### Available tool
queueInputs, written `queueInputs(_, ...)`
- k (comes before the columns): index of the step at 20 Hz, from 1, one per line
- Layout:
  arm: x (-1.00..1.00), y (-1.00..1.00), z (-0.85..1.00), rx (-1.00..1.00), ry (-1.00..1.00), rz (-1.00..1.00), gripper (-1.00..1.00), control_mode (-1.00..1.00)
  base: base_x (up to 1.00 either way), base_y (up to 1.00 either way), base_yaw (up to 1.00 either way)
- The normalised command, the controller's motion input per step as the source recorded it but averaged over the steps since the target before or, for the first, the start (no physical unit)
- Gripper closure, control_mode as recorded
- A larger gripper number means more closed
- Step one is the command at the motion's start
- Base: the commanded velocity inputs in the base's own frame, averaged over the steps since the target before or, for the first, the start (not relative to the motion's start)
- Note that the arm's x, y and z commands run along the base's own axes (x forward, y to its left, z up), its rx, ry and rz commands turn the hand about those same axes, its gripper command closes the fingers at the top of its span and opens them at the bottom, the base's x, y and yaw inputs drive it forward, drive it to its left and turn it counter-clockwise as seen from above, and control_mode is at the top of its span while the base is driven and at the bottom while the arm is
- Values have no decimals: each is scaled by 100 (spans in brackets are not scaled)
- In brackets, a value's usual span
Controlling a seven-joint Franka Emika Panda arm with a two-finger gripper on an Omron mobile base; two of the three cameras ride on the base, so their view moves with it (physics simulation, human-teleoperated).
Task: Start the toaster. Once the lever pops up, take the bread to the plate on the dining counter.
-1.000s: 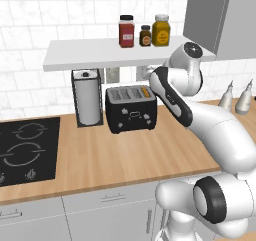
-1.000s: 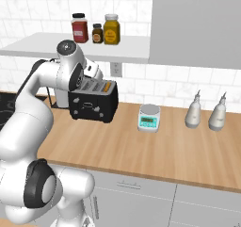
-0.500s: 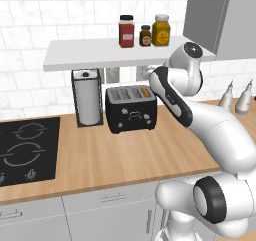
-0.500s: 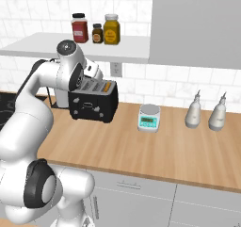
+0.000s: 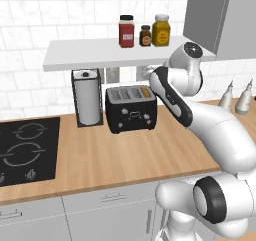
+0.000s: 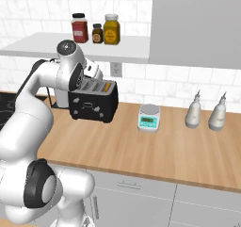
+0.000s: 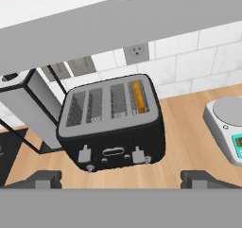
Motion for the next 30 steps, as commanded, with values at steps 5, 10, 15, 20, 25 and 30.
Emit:
queueInputs(5, 0, 0, 0, 0, 0, 0, -100, -100, 0, 0, 0)
queueInputs(10, 0, 0, 0, 0, 0, 0, -100, -100, 0, 0, 0)
queueInputs(15, 0, 0, 0, 0, 0, 0, -100, -100, 0, 0, 0)
queueInputs(20, 0, 0, 0, 0, 0, 0, -100, -100, 0, 0, 0)
queueInputs(25, 0, 0, 0, 0, 0, 0, -100, -100, 0, 0, 0)
queueInputs(30, 0, 0, 0, 0, 0, 0, -100, -100, 0, 0, 0)
